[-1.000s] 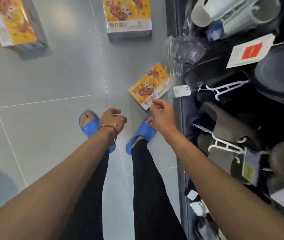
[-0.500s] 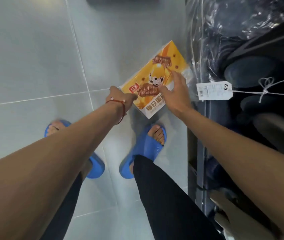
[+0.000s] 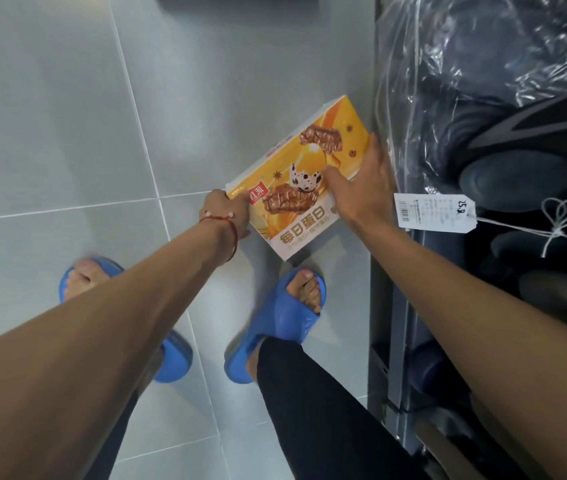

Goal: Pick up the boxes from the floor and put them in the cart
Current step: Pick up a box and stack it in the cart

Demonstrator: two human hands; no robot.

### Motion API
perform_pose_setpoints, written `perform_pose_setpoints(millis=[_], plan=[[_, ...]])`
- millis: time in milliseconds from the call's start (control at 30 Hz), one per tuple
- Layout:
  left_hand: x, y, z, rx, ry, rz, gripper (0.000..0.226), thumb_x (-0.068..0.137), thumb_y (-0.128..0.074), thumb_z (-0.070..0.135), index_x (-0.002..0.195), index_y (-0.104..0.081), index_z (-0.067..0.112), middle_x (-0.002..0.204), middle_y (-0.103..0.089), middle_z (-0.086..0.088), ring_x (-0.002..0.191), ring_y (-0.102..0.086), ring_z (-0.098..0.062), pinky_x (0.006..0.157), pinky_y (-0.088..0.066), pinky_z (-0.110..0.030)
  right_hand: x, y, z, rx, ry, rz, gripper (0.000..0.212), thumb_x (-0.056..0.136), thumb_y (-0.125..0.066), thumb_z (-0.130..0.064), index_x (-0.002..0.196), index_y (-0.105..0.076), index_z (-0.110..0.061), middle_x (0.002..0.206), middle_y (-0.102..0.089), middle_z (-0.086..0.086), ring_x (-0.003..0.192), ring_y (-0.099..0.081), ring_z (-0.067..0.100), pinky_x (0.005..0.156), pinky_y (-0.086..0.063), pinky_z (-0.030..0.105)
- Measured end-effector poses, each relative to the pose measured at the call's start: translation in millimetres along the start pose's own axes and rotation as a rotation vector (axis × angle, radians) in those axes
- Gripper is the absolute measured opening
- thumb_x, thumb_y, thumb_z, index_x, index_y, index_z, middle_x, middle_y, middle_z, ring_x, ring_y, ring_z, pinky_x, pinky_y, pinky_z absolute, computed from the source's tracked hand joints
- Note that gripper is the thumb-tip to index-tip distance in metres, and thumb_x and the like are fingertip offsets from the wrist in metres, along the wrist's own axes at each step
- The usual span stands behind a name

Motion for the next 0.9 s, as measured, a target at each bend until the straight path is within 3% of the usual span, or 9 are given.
perform_pose_setpoints(millis=[133,267,367,500,567,633,667,800,900], plan=[[-6.6,17.4,6.3,-0.021,-0.084,0.046,0.027,0.096,-0.059,0.02,0.123,-0.054,0.017,0.126,-0.065,-0.009,0.113,-0.064,-0.03,0.1,-0.053,-0.047,-8.1,-6.5,-1.2,0.013,-0.114,-0.029,0.091,0.087,-0.068,-0.052,0.161,-0.025,-0.022,0.157,-0.038,0.01,0.143,-0.04,0.035,0.117,-0.037,0.056],[-15.3,45.7,13.9,-0.057,-0.123,0.081,0.041,0.091,-0.062,0.018,0.131,-0.053,0.021,0.124,-0.067,-0.003,0.11,-0.064,-0.025,0.1,-0.051,-0.043,-32.4,-27.0,-2.6,0.074,-0.168,-0.148,0.09,0.088,-0.068,-0.055,0.161,-0.023,-0.027,0.151,-0.038,0.009,0.132,-0.047,0.031,0.111,-0.04,0.044],[-17.9,65.0,21.1,-0.039,-0.138,0.084,0.045,0.092,-0.06,0.02,0.136,-0.052,0.019,0.124,-0.066,-0.003,0.11,-0.064,-0.025,0.101,-0.05,-0.045,-48.0,-42.7,-2.4,0.149,-0.217,-0.267,0.078,0.086,-0.064,-0.059,0.152,-0.037,-0.028,0.14,-0.045,0.005,0.115,-0.054,0.023,0.099,-0.041,0.036],[-7.2,83.6,33.2,-0.045,-0.129,0.082,0.042,0.095,-0.058,0.035,0.134,-0.054,0.02,0.123,-0.064,-0.001,0.107,-0.06,-0.023,0.097,-0.046,-0.039,-45.3,-46.8,-5.4,0.221,-0.307,-0.291,0.07,0.08,-0.055,-0.069,0.136,-0.052,-0.026,0.131,-0.061,0.007,0.118,-0.062,0.031,0.107,-0.049,0.05],[3.2,80.9,36.3,-0.08,-0.095,0.027,0.035,0.096,-0.052,0.049,0.116,-0.064,0.024,0.11,-0.072,0.001,0.101,-0.065,-0.021,0.098,-0.046,-0.043,-32.1,-45.0,-10.4,0.265,-0.335,-0.248,0.071,0.081,-0.052,-0.072,0.135,-0.053,-0.026,0.131,-0.062,0.006,0.118,-0.063,0.03,0.107,-0.048,0.051],[12.7,72.5,38.4,-0.12,-0.058,-0.033,0.039,0.096,-0.045,0.059,0.092,-0.067,0.026,0.078,-0.076,0.008,0.076,-0.072,-0.014,0.082,-0.048,-0.037,-15.7,-50.6,-16.6,0.323,-0.368,-0.247,0.071,0.084,-0.049,-0.076,0.134,-0.054,-0.026,0.129,-0.066,0.006,0.114,-0.066,0.031,0.105,-0.05,0.051],[18.9,68.4,39.2,-0.124,-0.052,-0.044,0.043,0.096,-0.042,0.061,0.092,-0.067,0.026,0.074,-0.076,0.007,0.069,-0.073,-0.013,0.076,-0.047,-0.034,-8.1,-56.8,-19.5,0.361,-0.395,-0.261,0.073,0.085,-0.049,-0.077,0.135,-0.054,-0.024,0.129,-0.067,0.007,0.113,-0.067,0.033,0.105,-0.051,0.051],[41.7,67.6,38.1,-0.079,-0.042,0.097,0.065,0.087,-0.042,0.063,0.13,-0.059,0.018,0.12,-0.069,-0.011,0.103,-0.068,-0.031,0.097,-0.05,-0.045,11.7,-73.2,-15.7,0.402,-0.493,-0.175,0.082,0.08,-0.055,-0.079,0.138,-0.054,-0.02,0.132,-0.066,0.009,0.118,-0.065,0.036,0.105,-0.051,0.053],[45.9,66.3,33.7,-0.145,-0.043,0.125,0.061,0.082,-0.049,0.057,0.13,-0.055,0.02,0.12,-0.066,-0.011,0.102,-0.067,-0.03,0.092,-0.053,-0.043,16.9,-78.7,-12.2,0.401,-0.478,-0.163,0.063,0.078,-0.057,-0.069,0.115,-0.065,-0.02,0.107,-0.076,0.006,0.094,-0.074,0.03,0.093,-0.059,0.05]])
Point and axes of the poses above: each hand's wrist, its own x-axis towards the middle knuckle, its own y-axis out of the back of the hand, z = x × y, the point moved 9 cm from there along x, towards the middle knuckle
